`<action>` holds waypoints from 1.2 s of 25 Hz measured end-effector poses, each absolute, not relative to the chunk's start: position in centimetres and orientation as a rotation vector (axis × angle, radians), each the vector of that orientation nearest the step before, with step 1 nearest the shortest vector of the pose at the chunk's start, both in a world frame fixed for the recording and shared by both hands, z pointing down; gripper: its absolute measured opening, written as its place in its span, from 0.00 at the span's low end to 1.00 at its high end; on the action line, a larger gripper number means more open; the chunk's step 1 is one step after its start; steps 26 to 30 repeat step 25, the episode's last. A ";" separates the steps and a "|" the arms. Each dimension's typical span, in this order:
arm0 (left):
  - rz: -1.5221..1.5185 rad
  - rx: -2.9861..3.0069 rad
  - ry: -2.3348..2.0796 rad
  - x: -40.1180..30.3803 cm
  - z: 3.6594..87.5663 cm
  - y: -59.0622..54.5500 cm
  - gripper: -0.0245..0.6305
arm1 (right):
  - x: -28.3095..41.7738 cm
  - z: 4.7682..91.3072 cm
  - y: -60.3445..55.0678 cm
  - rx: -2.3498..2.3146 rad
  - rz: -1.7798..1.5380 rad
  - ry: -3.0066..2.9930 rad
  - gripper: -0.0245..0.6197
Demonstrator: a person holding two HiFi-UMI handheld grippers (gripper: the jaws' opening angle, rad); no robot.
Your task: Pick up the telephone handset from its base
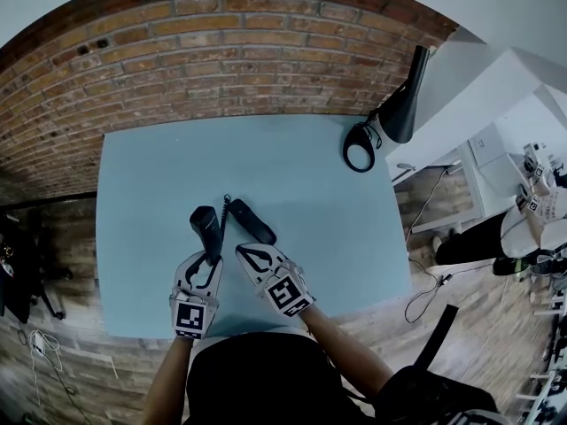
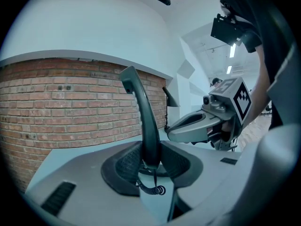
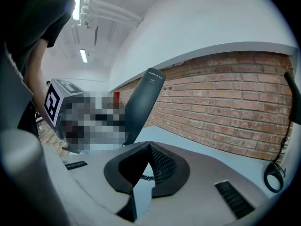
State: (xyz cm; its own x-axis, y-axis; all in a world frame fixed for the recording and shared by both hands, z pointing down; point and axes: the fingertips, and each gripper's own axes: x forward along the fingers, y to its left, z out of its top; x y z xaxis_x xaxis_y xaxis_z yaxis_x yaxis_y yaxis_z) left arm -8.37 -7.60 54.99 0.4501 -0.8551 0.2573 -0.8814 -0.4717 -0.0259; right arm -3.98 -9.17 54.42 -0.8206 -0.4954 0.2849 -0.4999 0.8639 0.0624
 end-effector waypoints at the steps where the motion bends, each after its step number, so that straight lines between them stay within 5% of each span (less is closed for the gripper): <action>1: 0.358 2.578 -1.550 -8.4 55.0 -7.7 0.26 | -4.1 54.4 -9.3 0.750 0.020 -2.746 0.04; 30: 0.382 2.561 -1.466 -7.8 56.4 -7.2 0.26 | -3.2 55.1 -9.3 0.786 0.052 -2.730 0.04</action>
